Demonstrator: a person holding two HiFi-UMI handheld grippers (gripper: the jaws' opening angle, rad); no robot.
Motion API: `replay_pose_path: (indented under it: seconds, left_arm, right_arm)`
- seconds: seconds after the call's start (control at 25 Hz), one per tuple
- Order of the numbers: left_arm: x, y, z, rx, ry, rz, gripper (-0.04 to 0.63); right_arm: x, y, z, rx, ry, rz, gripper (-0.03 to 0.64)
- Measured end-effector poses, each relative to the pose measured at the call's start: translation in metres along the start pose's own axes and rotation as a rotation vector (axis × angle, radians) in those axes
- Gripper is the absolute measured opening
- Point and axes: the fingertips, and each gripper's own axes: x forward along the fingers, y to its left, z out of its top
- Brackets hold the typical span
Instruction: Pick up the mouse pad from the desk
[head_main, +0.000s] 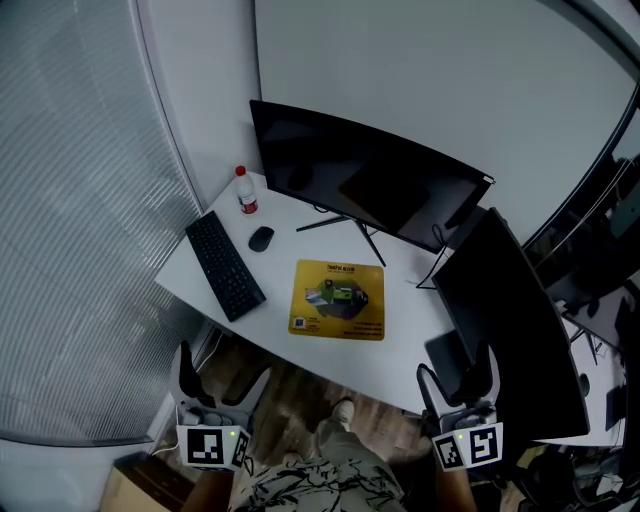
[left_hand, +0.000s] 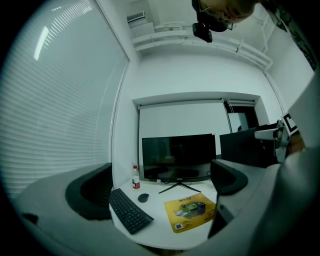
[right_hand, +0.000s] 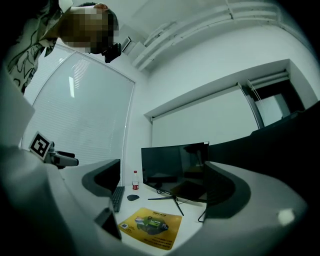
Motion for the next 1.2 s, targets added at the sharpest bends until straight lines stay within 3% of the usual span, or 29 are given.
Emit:
replay_pose_path:
  seconds: [0.68,0.96,1.2]
  left_arm:
    - [0.106,-0.026,0.017,0.008,0.013,0.053,0.601]
    - [0.120,-0.046,0.011,0.014,0.050,0.061,0.601]
    - [0.127,-0.029,-0.012,0.000,0.106,0.077,0.601]
  right_arm:
    - [0.105,-0.049,-0.001,0.028,0.016,0.147,0.514]
    - [0.132,-0.059,-0.022,0.080,0.064,0.211,0.515]
    - [0.156,-0.054,-0.043,0.089,0.104,0.234,0.514]
